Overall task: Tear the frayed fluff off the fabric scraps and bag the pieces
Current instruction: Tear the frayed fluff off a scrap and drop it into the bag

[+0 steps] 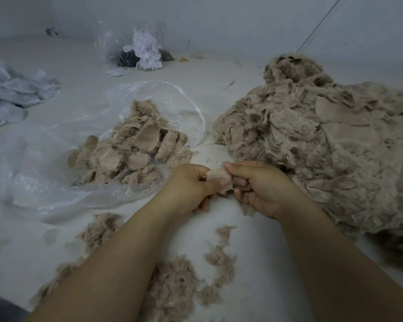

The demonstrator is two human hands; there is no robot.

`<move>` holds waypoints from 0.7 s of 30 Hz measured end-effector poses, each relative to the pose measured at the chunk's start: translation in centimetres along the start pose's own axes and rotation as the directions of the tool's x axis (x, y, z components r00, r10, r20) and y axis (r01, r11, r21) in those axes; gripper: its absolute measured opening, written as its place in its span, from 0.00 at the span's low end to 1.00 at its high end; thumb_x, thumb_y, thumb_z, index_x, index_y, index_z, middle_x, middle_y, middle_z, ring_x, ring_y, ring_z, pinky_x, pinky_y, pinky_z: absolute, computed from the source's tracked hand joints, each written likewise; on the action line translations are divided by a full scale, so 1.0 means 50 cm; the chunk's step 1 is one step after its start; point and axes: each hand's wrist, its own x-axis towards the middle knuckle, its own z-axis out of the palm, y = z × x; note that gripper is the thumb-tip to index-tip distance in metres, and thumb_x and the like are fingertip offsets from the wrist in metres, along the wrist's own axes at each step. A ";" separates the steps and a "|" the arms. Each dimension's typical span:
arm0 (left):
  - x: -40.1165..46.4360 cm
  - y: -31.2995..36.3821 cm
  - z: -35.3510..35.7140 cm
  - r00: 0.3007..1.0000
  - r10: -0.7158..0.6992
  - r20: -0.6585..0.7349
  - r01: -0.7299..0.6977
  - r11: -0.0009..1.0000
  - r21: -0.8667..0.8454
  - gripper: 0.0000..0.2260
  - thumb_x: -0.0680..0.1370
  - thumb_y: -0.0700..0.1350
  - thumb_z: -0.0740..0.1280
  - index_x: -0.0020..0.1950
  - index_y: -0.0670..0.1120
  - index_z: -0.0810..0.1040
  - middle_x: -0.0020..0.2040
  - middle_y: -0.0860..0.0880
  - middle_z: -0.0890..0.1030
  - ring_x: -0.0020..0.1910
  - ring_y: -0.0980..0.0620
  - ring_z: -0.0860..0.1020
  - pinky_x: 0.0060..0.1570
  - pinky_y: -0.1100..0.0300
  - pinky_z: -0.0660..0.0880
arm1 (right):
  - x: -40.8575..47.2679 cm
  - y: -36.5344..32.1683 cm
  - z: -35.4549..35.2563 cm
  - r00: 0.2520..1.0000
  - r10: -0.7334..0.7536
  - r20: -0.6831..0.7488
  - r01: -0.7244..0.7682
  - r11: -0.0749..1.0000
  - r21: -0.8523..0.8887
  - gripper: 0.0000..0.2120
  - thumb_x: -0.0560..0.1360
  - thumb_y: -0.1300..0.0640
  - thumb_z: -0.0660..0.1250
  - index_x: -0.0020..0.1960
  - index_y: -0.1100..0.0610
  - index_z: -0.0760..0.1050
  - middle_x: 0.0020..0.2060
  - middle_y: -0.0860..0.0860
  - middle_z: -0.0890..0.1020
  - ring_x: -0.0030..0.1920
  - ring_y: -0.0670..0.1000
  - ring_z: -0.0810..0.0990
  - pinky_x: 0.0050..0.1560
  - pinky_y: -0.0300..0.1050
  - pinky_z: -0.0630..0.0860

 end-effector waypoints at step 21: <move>0.044 -0.015 -0.027 0.913 0.114 -0.393 -0.239 0.928 -0.287 0.22 0.79 0.43 0.69 0.70 0.39 0.69 0.38 0.47 0.78 0.27 0.52 0.74 0.25 0.60 0.69 | 0.008 0.002 0.007 0.995 -0.019 -0.101 0.024 0.998 0.050 0.15 0.82 0.56 0.62 0.39 0.60 0.79 0.22 0.48 0.66 0.22 0.43 0.62 0.24 0.35 0.69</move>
